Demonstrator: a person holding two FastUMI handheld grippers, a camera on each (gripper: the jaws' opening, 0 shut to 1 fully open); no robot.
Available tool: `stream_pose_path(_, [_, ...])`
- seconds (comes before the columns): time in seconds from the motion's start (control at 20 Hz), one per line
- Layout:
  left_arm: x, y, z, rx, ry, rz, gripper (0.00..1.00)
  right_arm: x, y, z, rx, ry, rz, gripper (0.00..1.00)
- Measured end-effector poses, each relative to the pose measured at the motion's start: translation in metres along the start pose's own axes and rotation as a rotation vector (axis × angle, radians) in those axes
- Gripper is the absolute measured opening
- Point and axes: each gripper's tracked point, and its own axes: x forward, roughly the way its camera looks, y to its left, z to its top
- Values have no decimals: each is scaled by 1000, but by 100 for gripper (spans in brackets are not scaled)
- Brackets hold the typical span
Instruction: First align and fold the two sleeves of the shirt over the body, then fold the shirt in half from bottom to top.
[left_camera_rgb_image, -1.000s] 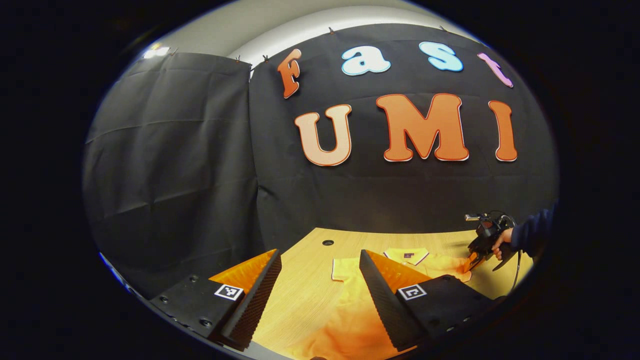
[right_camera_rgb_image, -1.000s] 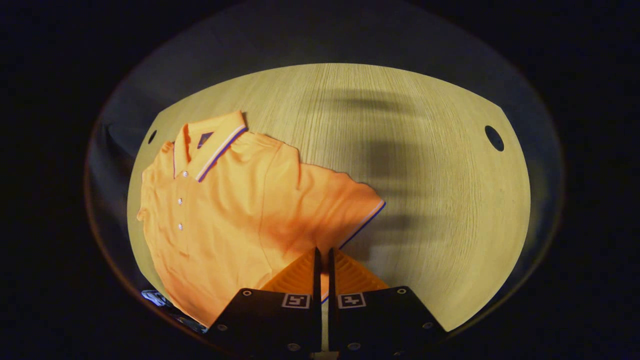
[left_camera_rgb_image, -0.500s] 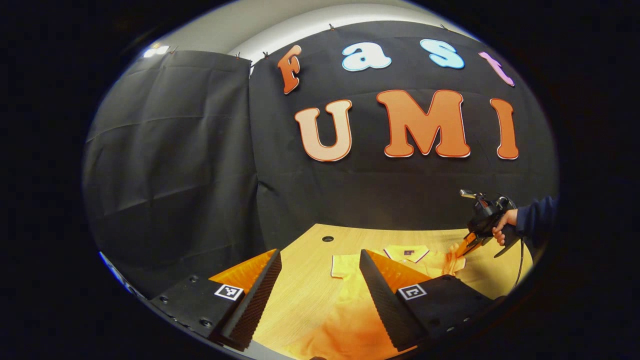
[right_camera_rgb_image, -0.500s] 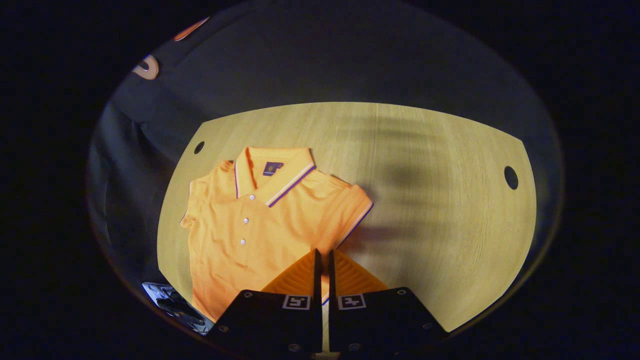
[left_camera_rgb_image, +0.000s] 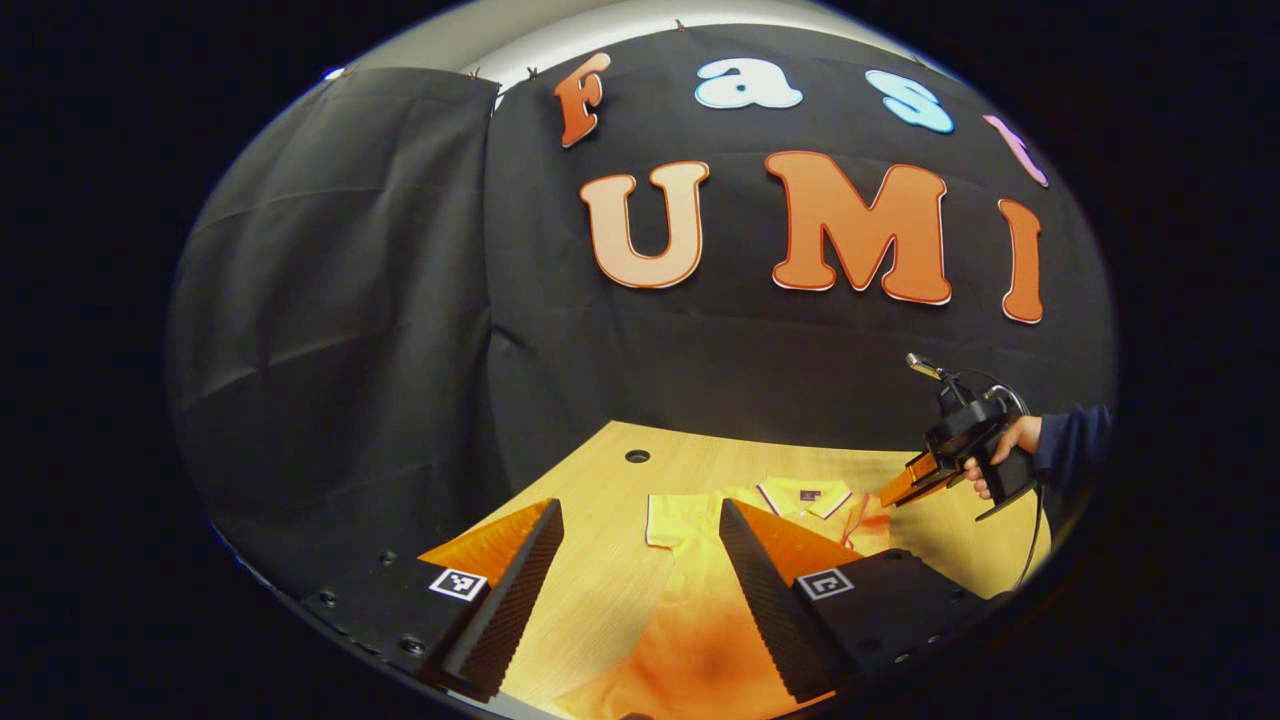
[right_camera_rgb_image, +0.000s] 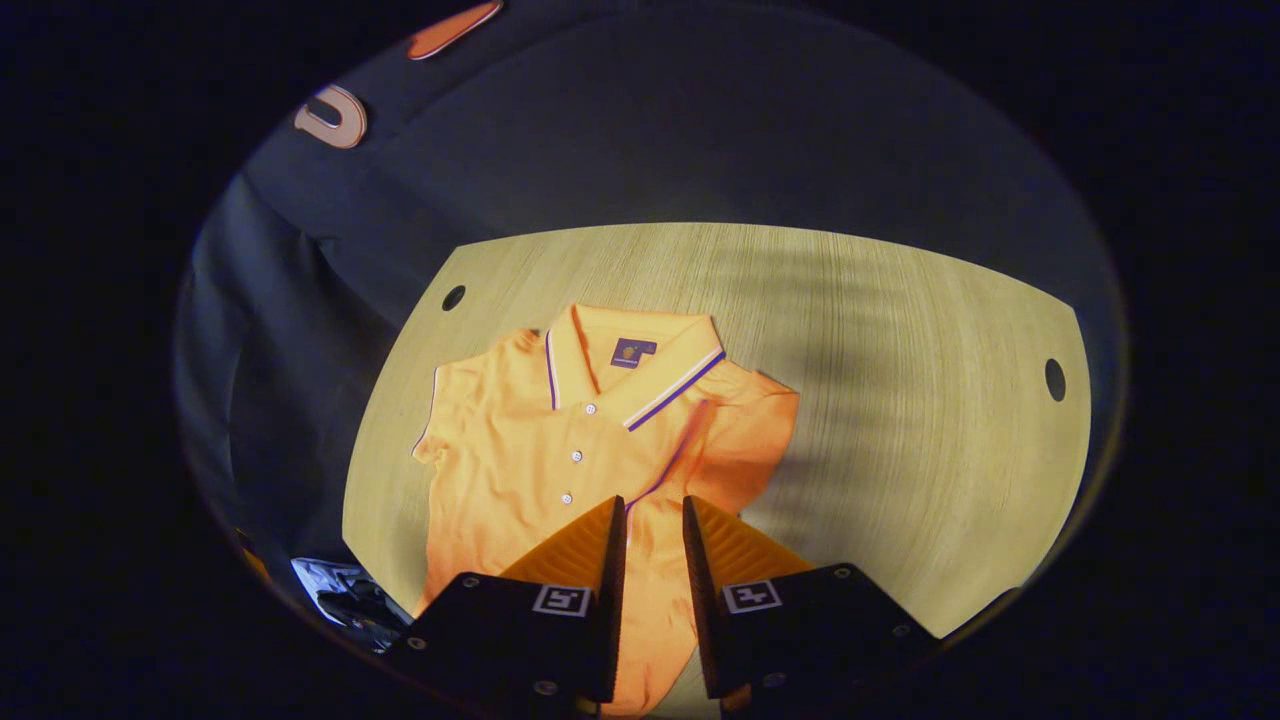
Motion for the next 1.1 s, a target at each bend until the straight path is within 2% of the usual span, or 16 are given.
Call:
stream_pose_path(0.2, [56, 13, -23, 8, 147, -63, 96, -24, 4, -2, 70, -68, -18, 39])
stream_pose_path(0.35, [105, 20, -33, 25, 236, -108, 98, -41, 7, -7, 98, -132, -48, 50])
stream_pose_path(0.45, [132, 26, -44, -8, 334, -135, 98, -50, 7, -13, 125, -167, -83, 72])
stream_pose_path(0.55, [157, 33, -64, -49, 476, -131, 98, -60, 8, -17, 156, -208, -113, 75])
stream_pose_path(0.6, [163, 36, -77, -53, 569, -129, 98, -62, 9, -21, 166, -223, -124, 86])
stream_pose_path(0.7, [185, 32, -92, -49, 665, -141, 98, -72, 10, -28, 183, -250, -150, 89])
stream_pose_path(1.1, [266, 9, -121, 4, 852, -237, 98, -115, 21, -50, 169, -401, -295, 92])
